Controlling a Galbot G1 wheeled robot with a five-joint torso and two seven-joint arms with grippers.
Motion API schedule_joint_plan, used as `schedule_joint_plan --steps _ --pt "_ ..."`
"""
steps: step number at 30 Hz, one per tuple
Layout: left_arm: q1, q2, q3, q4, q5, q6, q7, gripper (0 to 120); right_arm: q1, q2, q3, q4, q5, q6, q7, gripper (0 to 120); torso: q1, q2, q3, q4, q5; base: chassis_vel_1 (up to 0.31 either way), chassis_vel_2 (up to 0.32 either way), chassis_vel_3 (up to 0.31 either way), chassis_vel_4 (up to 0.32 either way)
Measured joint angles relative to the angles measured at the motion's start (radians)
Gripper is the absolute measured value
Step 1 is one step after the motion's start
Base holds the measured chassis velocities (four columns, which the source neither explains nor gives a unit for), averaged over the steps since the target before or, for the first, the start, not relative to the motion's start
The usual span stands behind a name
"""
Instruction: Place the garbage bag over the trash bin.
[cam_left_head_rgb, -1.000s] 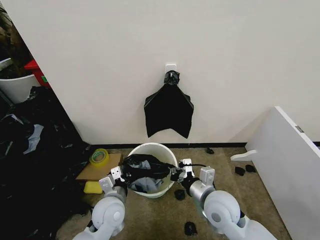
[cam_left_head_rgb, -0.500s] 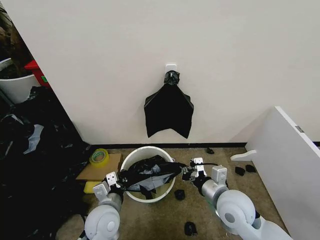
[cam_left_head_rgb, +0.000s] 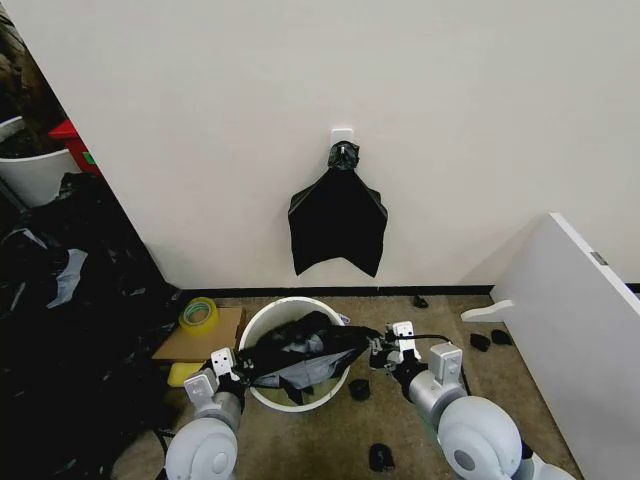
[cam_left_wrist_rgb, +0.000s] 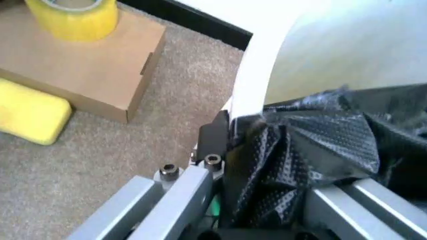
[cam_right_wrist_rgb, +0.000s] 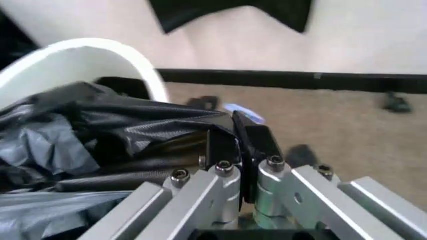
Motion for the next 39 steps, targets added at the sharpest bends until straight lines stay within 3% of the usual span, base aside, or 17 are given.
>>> schedule_joint_plan --steps 21,27,33,35,38,39 --pt "0.028 0.004 -0.011 -0.001 0.014 -0.017 0.000 0 -0.011 0.004 0.062 0.021 0.008 -0.059 0.087 0 0.000 0.000 0.000 0.0001 0.0002 0.000 0.000 0.000 0.000" --pt "0.025 0.005 -0.005 -0.013 0.014 -0.017 -0.003 0 -0.075 0.004 0.043 0.081 -0.035 -0.062 0.023 0 0.000 0.000 0.000 0.0001 0.0002 0.000 0.000 0.000 0.000" --pt "0.026 0.009 0.001 -0.025 0.008 -0.010 -0.004 0 -0.151 -0.027 0.044 0.144 -0.192 0.019 -0.163 18 0.000 0.000 0.000 0.0000 0.0003 0.000 0.000 0.000 0.000" --pt "0.025 0.014 0.003 -0.031 0.004 -0.005 -0.005 0 -0.184 -0.055 0.047 0.172 -0.302 0.072 -0.251 30 0.000 0.000 0.000 -0.0001 0.0000 0.000 0.000 0.000 0.000" --pt "0.024 0.017 0.004 -0.037 0.002 0.001 -0.005 0 -0.198 -0.077 0.048 0.179 -0.400 0.121 -0.305 34 0.000 0.000 0.000 -0.0001 0.0000 0.000 0.000 0.000 0.000" --pt "0.025 0.021 0.005 -0.044 0.002 0.007 -0.005 0 -0.201 -0.099 0.047 0.179 -0.483 0.172 -0.348 41 0.000 0.000 0.000 -0.0002 0.0000 0.000 0.000 0.000 0.000"
